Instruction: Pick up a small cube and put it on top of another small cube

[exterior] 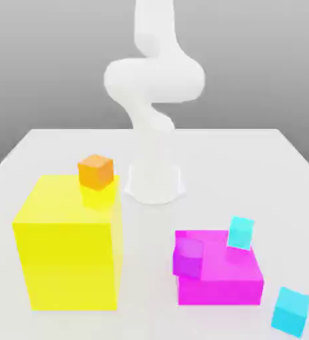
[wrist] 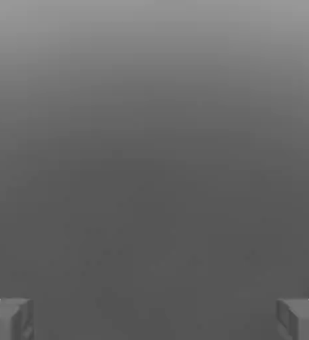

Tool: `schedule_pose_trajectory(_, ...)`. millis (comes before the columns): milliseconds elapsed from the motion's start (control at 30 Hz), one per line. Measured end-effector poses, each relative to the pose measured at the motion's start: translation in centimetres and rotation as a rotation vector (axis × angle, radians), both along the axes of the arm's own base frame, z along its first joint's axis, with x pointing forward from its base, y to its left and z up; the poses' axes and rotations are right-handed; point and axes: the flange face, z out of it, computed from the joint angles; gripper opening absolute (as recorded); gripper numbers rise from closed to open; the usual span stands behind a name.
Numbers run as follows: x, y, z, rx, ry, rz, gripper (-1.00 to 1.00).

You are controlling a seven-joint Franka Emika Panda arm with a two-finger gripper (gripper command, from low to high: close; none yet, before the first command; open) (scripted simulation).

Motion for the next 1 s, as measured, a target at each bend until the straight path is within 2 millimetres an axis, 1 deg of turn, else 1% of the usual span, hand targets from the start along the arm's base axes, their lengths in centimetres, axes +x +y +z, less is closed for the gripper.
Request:
schedule_pose_trajectory(100,3.7,2.3,-4.3,-0.046,0.079,0.095,0.00)
schedule_pose_trajectory(233,7.4,5.6,-10.3,-0.104,0.177,0.221,0.00)
schedule_pose_trajectory(367,10.1,9.2,-16.9,-0.161,0.272,0.351,0.00)
schedule_pose_trajectory(467,11.2,11.9,-22.1,-0.203,0.341,0.451,0.00)
schedule_pose_trajectory(533,11.6,13.8,-25.7,-0.231,0.387,0.519,0.00)
schedule_pose_trajectory(667,11.2,18.1,-33.0,-0.289,0.475,0.673,0.00)
schedule_pose_trajectory(800,10.1,20.5,-40.4,-0.338,0.565,0.800,0.00)
schedule_pose_trajectory(900,8.4,22.4,-46.0,-0.375,0.631,0.904,0.00)
schedule_pose_trajectory(1000,7.7,23.1,-50.6,-0.387,0.655,0.942,0.00)
